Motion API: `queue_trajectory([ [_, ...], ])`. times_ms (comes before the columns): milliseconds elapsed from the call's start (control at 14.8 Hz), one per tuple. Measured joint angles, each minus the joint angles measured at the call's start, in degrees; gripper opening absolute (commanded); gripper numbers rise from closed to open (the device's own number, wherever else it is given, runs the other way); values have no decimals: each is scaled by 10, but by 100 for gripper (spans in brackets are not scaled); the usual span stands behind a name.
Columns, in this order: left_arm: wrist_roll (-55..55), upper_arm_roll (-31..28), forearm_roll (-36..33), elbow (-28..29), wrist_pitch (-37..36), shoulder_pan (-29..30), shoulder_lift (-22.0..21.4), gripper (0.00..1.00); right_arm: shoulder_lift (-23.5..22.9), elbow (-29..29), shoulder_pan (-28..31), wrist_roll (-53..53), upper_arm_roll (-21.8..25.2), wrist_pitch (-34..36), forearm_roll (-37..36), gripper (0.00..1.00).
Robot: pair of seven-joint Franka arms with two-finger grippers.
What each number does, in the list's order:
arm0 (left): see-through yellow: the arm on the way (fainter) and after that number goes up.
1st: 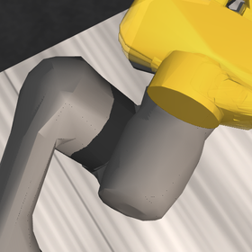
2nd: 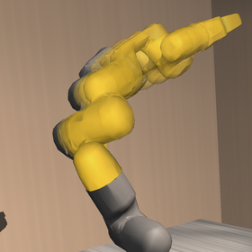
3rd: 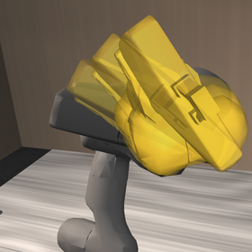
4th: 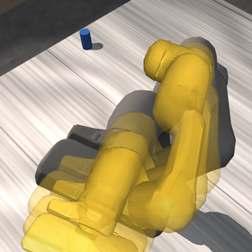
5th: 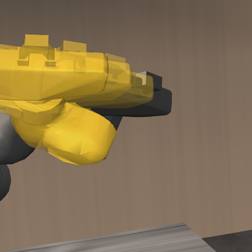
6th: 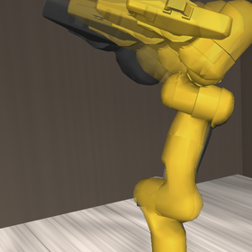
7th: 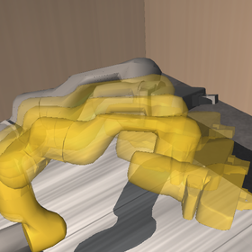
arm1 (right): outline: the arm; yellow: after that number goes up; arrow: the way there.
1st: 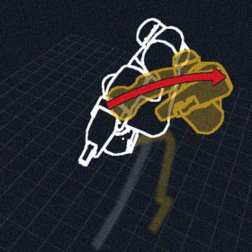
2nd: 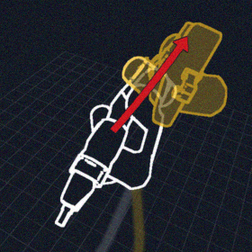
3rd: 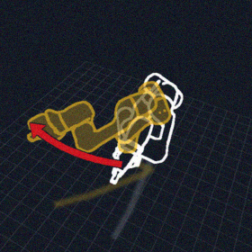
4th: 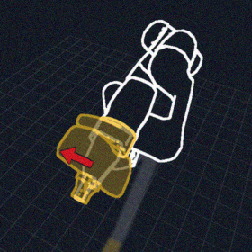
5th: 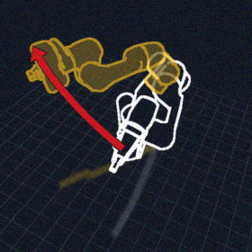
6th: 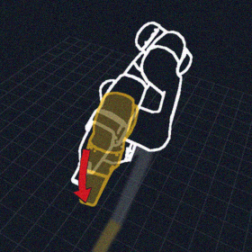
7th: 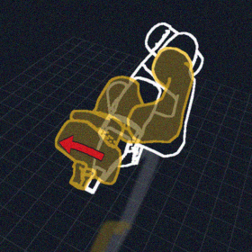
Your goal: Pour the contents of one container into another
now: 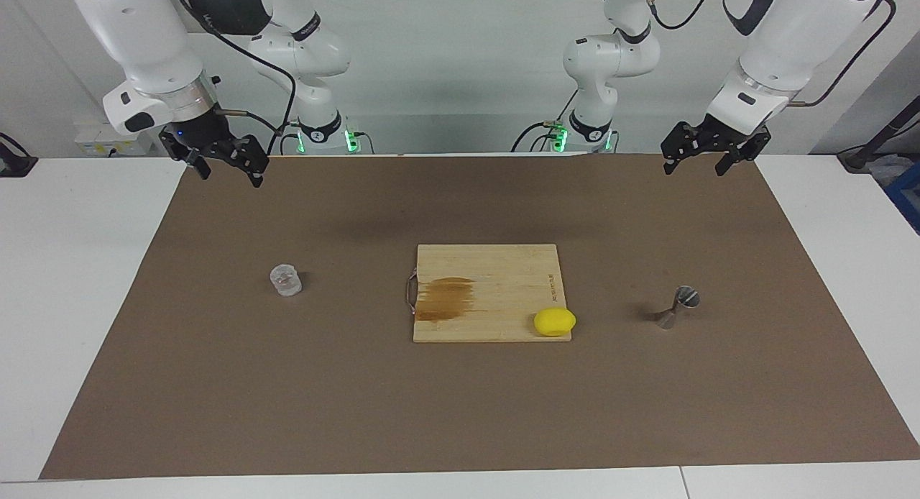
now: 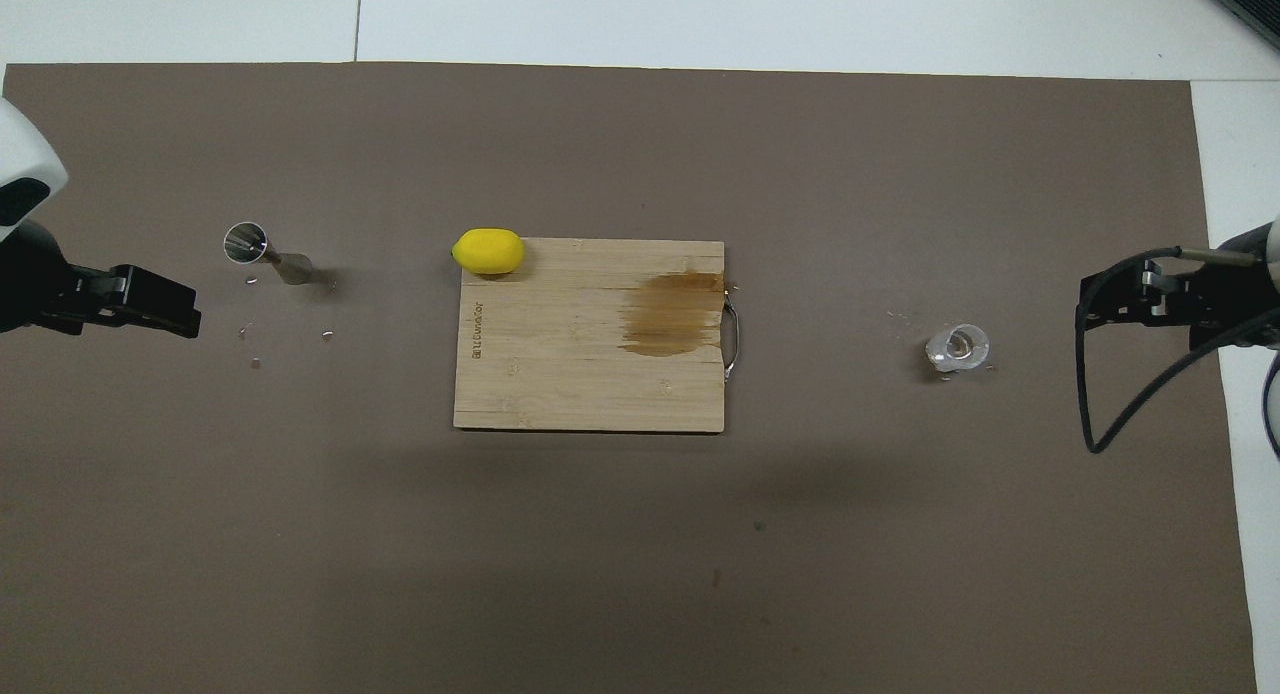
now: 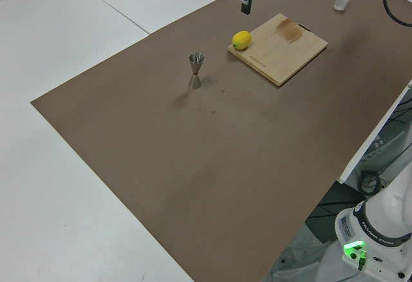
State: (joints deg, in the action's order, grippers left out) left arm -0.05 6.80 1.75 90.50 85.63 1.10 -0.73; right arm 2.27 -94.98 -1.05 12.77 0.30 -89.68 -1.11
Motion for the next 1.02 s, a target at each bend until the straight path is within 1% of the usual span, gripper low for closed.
queue_trajectory([
  [407,0,6,1,33,38,-7,-8,100,0,0,0,0,0,0,0,99],
  [610,-1,2,29,40,36,-6,0,100,0,0,0,0,0,0,0,99],
  [746,-1,-7,40,39,33,-4,29,100,0,0,0,0,0,0,0,100],
  [881,-1,-22,54,34,30,0,69,100,0,0,0,0,0,0,0,99],
  [1017,-6,-49,94,28,30,1,102,100,0,0,0,0,0,0,0,99],
])
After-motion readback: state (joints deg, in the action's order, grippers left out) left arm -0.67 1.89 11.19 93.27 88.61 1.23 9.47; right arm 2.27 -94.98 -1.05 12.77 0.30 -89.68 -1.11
